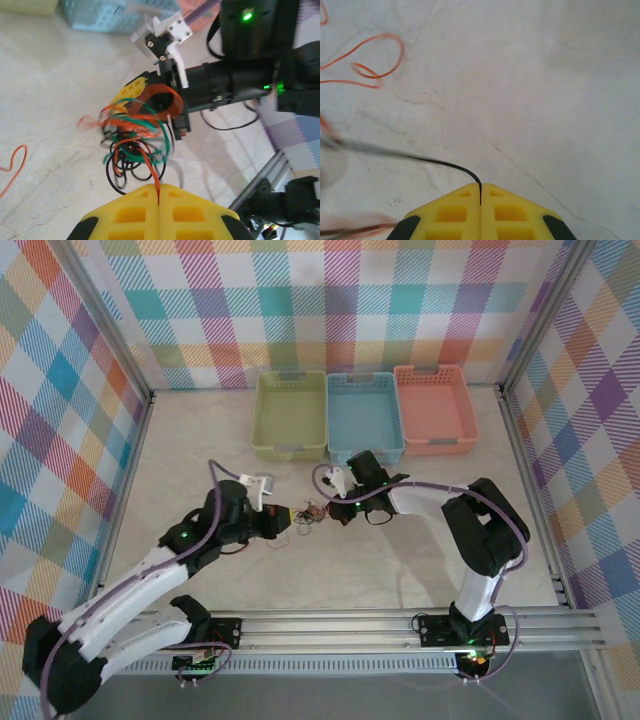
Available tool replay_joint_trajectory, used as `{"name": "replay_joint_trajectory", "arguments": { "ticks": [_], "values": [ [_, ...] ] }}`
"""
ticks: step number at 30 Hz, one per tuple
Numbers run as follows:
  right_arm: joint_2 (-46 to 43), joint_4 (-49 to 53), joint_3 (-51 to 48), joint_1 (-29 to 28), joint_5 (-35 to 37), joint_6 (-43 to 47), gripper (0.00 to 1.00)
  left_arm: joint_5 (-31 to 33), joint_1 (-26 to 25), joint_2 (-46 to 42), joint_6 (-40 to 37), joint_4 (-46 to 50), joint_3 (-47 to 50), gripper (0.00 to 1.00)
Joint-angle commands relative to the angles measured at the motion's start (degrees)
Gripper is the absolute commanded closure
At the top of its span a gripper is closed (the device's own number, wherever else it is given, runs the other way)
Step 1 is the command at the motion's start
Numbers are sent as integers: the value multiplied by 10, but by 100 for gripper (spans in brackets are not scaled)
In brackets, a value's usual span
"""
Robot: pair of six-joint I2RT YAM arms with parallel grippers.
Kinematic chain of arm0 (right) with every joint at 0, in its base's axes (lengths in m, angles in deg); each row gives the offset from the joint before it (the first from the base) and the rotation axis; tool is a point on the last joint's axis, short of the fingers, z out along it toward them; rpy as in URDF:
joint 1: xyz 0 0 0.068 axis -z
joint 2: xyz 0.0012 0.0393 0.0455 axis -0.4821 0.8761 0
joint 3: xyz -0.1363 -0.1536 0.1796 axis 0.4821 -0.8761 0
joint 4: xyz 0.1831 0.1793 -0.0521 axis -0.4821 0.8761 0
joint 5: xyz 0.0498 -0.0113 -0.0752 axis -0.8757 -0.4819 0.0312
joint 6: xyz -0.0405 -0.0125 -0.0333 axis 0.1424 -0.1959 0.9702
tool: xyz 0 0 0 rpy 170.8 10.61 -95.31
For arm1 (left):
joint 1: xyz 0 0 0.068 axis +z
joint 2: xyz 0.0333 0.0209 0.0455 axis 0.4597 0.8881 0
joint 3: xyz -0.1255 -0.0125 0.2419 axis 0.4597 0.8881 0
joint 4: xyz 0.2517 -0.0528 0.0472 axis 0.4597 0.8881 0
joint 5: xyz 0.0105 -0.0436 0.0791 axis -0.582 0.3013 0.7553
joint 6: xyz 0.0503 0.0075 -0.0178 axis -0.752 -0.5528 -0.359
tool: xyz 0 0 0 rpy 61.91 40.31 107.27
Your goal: Untangle the cables
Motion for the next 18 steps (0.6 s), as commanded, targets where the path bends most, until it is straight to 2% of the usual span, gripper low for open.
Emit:
{"name": "replay_joint_trajectory", "arguments": {
  "ticks": [1, 9, 14, 18],
  "values": [
    [-25, -57, -24, 20, 36, -56, 100, -1, -3, -69, -3, 51, -13, 100],
    [-49, -106, -74, 82, 69, -160, 100, 77, -3, -186, -25, 186, -75, 100],
    [-79, -115, -105, 101, 144, -206, 100, 138, -3, -230, -43, 247, -118, 100],
    [-108, -129, -133, 108, 201, -235, 100, 156, -3, -245, -49, 263, -139, 100]
  ]
}}
